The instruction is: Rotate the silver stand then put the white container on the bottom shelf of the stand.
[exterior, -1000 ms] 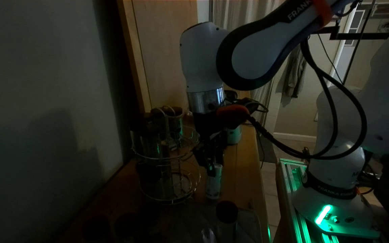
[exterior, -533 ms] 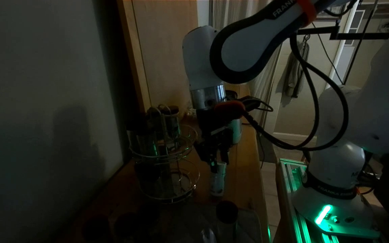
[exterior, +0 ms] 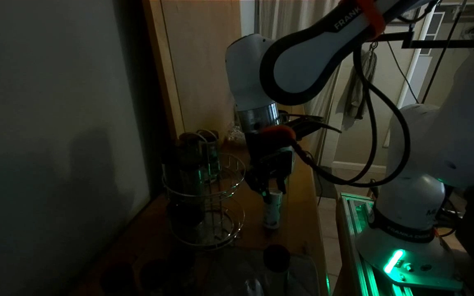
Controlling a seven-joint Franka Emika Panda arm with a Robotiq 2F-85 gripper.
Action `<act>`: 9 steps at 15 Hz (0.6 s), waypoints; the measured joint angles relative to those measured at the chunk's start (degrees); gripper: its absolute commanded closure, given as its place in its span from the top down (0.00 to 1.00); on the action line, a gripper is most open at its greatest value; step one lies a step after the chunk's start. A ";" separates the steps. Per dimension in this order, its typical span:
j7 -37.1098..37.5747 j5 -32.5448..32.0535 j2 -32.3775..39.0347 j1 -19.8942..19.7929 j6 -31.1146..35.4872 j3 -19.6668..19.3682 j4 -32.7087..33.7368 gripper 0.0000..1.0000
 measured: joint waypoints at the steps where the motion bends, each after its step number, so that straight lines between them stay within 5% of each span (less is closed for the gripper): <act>1: 0.62 0.57 -0.24 -0.07 -0.54 -0.43 0.00 0.24; 9: 3.50 4.13 -1.74 -2.00 -3.57 -3.63 -0.58 0.24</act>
